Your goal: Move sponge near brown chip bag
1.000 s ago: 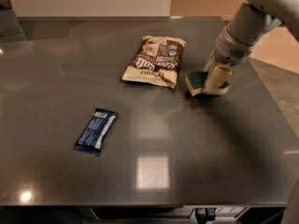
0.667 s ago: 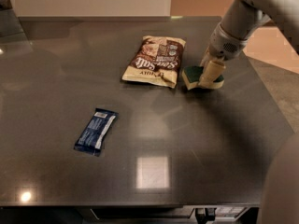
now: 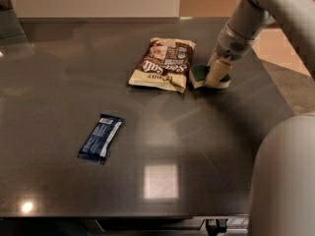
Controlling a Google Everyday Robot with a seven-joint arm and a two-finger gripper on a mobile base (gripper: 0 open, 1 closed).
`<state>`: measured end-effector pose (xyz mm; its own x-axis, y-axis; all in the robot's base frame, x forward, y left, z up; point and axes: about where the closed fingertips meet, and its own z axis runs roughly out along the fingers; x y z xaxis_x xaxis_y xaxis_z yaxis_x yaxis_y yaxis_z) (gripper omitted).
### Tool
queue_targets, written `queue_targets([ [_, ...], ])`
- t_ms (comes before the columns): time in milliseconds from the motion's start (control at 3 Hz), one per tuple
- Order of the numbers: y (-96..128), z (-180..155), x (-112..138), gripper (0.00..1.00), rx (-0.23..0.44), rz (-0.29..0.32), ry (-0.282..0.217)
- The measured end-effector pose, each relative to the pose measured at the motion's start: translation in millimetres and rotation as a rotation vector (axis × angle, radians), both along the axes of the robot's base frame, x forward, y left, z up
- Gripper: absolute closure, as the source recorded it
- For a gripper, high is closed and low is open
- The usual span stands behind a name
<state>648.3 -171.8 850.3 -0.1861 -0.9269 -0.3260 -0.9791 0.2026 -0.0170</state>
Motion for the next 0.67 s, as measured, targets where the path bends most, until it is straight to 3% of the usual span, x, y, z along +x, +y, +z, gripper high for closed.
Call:
queue_targets([
  [333,2.1,-2.0,4.5,0.12,0.004,-0.002,-0.01],
  [667,4.1,-4.3,7.8,0.0,0.007,-0.003,-0.016],
])
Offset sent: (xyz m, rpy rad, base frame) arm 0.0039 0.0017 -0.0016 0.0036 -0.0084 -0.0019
